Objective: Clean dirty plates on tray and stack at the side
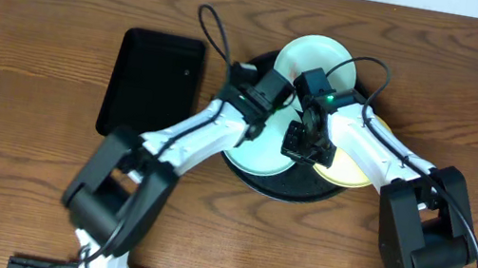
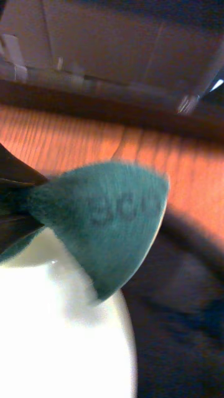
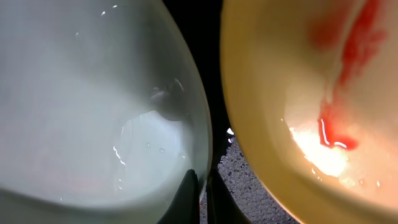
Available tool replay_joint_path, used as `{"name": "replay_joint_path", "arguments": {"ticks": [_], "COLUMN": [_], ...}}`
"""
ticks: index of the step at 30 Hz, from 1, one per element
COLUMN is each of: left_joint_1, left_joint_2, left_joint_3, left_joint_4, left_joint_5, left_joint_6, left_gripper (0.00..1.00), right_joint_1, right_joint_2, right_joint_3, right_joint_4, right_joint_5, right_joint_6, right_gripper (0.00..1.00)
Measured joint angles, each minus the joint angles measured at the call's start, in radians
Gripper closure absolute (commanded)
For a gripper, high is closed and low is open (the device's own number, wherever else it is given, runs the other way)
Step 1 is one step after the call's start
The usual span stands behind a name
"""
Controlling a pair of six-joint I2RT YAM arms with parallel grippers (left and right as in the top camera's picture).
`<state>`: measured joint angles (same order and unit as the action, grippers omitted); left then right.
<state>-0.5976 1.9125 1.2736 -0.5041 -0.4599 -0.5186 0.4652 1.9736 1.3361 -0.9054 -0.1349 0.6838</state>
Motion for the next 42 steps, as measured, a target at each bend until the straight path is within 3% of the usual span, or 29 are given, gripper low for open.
{"name": "replay_joint_path", "arguments": {"ticks": [4, 8, 14, 24, 29, 38, 42], "left_joint_1": [0.028, 0.031, 0.022, 0.021, 0.014, -0.005, -0.005], "left_joint_2": [-0.103, -0.141, -0.088, 0.065, 0.068, 0.073, 0.076], "left_joint_3": [-0.003, -0.003, -0.003, -0.003, 0.002, 0.008, 0.008], "left_joint_4": [0.011, 0.045, 0.048, 0.124, 0.111, -0.009, -0.036], "left_joint_5": [0.032, 0.192, 0.43, 0.531, 0.476, 0.091, 0.005], "left_joint_6": [0.0, -0.002, -0.06, -0.094, -0.067, -0.03, -0.026], "left_gripper": [0.92, 0.92, 0.92, 0.92, 0.92, 0.92, 0.92], "right_joint_1": [0.0, 0.0, 0.0, 0.0, 0.0, 0.004, 0.007], "right_joint_2": [0.0, 0.0, 0.0, 0.0, 0.0, 0.0, 0.0], "right_joint_3": [0.0, 0.0, 0.0, 0.0, 0.0, 0.0, 0.0], "right_joint_4": [-0.011, -0.013, -0.013, -0.006, -0.005, 0.017, 0.023], "right_joint_5": [0.014, 0.019, 0.019, 0.016, 0.016, -0.02, -0.038], "right_joint_6": [-0.004, -0.008, -0.011, -0.012, -0.012, -0.012, -0.012], "right_gripper": [0.98, 0.99, 0.98, 0.98, 0.98, 0.98, 0.98]}}
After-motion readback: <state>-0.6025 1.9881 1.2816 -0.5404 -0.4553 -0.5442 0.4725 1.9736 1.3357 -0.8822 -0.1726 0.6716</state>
